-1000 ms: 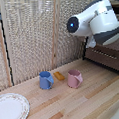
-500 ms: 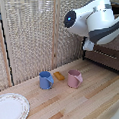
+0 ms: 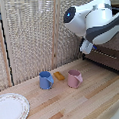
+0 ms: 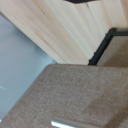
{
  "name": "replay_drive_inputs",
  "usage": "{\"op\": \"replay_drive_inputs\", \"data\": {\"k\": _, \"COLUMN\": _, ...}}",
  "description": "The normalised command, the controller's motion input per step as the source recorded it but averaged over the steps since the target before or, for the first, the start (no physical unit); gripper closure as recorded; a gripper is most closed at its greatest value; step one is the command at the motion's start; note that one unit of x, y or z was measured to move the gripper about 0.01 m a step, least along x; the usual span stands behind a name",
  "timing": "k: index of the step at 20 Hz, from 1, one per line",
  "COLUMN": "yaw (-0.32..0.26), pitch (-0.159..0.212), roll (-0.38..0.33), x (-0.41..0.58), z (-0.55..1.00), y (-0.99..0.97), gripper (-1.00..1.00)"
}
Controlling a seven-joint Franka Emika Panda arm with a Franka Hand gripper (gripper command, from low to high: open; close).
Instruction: Propose to navigate your clamp on the clench of the first drawer. Use gentle force to register to the cabinet. Send posterior your swing mandate till over it lurks, a cup of pink essence. Fortify your grip after aiming concentric with the pink cup’s periphery. Manoeuvre the pink towards the cabinet's top. Drop your compression till the cup is resting inside.
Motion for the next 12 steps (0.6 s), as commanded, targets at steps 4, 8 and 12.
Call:
{"op": "replay_drive_inputs", "data": {"k": 4, "yaw": -0.273, "pitch": 0.000, "roll": 0.258, "x": 0.057, "z": 0.17, "y": 0.12, "gripper": -1.00}}
{"op": "replay_drive_inputs", "data": {"k": 8, "yaw": -0.259, "pitch": 0.000, "roll": 0.260, "x": 0.105, "z": 0.16, "y": 0.13, "gripper": -1.00}}
{"op": "replay_drive_inputs", "data": {"k": 12, "yaw": -0.253, "pitch": 0.000, "roll": 0.263, "x": 0.125, "z": 0.14, "y": 0.13, "gripper": -1.00}}
